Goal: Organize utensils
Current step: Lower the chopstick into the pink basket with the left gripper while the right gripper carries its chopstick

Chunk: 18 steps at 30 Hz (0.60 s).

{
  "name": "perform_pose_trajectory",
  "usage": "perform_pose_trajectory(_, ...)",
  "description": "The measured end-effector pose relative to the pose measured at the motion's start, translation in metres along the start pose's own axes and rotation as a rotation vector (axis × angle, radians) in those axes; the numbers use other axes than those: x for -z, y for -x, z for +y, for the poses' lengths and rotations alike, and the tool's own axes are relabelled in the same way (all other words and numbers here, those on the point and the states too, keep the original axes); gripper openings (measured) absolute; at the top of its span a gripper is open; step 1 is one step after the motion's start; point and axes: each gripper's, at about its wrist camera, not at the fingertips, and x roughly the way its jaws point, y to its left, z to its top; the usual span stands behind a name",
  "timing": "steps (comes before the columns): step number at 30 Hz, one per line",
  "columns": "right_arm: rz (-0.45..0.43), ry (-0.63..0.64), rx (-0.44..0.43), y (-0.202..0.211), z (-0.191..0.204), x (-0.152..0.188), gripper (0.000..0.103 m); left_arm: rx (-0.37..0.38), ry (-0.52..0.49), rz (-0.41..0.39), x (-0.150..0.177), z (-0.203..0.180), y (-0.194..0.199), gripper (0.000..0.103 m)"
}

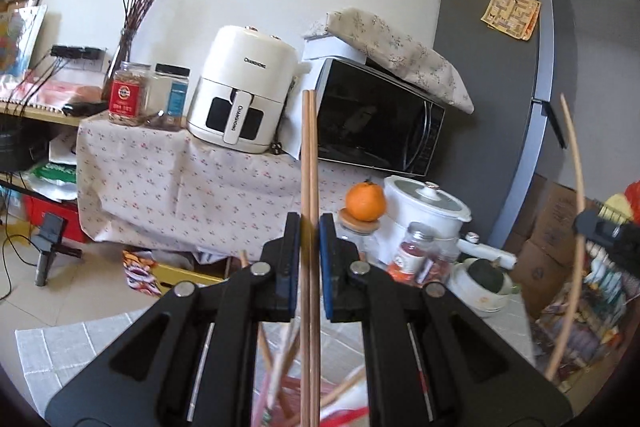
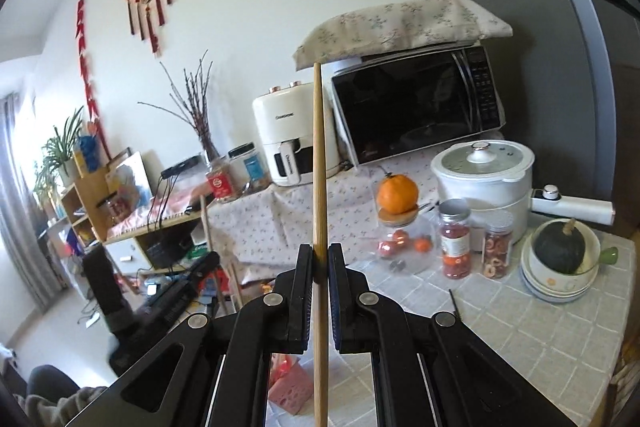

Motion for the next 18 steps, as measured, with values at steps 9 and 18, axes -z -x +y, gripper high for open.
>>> perform_pose_trajectory(9,-0.001,0.024,-0.021,-0.010,0.014,0.006,0.007,-0.043,-0.131,-0.016,0.031,-0.005,-0.007,0.010)
perform_pose_trajectory(18,0.016,0.078,-0.049,-0.021,0.032,0.011,0.007,-0.096,-0.229,0.021,0.056,-0.009,0.006,0.010)
